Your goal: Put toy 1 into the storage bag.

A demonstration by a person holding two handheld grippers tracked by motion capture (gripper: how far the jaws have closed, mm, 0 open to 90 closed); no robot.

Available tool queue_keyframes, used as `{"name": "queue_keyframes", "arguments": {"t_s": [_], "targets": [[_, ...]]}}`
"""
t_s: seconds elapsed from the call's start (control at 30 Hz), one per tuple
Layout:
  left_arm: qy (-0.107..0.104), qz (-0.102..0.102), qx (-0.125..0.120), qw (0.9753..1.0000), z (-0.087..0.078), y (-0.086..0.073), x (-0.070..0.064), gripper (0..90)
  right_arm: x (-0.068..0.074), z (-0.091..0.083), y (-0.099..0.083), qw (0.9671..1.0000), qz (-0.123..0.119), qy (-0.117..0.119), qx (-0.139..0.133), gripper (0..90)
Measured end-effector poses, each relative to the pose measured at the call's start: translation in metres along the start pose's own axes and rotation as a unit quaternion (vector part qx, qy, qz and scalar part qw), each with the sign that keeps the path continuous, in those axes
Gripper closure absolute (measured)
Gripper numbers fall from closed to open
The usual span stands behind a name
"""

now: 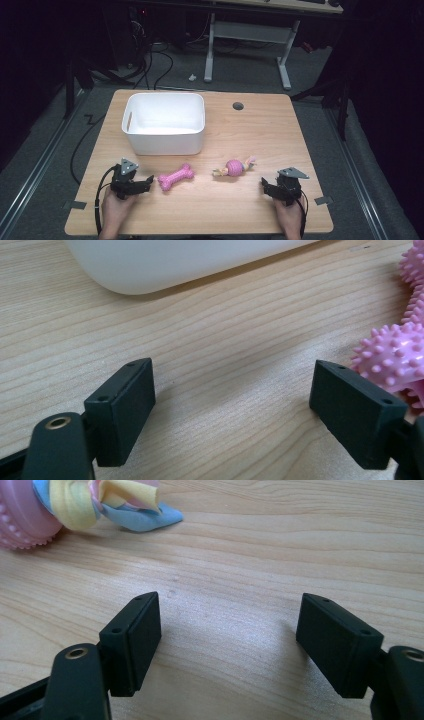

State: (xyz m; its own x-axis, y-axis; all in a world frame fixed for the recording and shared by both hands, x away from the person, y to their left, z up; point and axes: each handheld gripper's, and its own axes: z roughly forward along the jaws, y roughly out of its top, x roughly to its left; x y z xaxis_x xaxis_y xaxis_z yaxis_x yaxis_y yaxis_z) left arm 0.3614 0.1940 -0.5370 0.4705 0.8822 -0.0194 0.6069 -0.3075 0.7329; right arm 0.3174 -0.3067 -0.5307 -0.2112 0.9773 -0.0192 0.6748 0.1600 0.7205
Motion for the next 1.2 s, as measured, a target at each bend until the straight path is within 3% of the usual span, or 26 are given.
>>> {"name": "queue_keyframes", "arguments": {"t_s": [0.63, 0.8, 1.2], "targets": [[-0.014, 0.004, 0.004, 0.9999, -0.003, 0.0, 0.003, 19.9, 0.0, 0.0, 0.0, 1.0, -0.002, 0.002, 0.001, 25.8], [-0.018, -0.004, -0.001, 0.9998, -0.009, 0.0, 0.006, 20.8, 0.001, 0.0, 0.0, 1.0, -0.002, 0.002, 0.0, 25.8], [-0.022, -0.003, -0.015, 0.9996, -0.027, 0.001, 0.007, 23.8, 0.001, 0.0, 0.0, 1.0, -0.002, 0.002, 0.001, 25.8]]}}
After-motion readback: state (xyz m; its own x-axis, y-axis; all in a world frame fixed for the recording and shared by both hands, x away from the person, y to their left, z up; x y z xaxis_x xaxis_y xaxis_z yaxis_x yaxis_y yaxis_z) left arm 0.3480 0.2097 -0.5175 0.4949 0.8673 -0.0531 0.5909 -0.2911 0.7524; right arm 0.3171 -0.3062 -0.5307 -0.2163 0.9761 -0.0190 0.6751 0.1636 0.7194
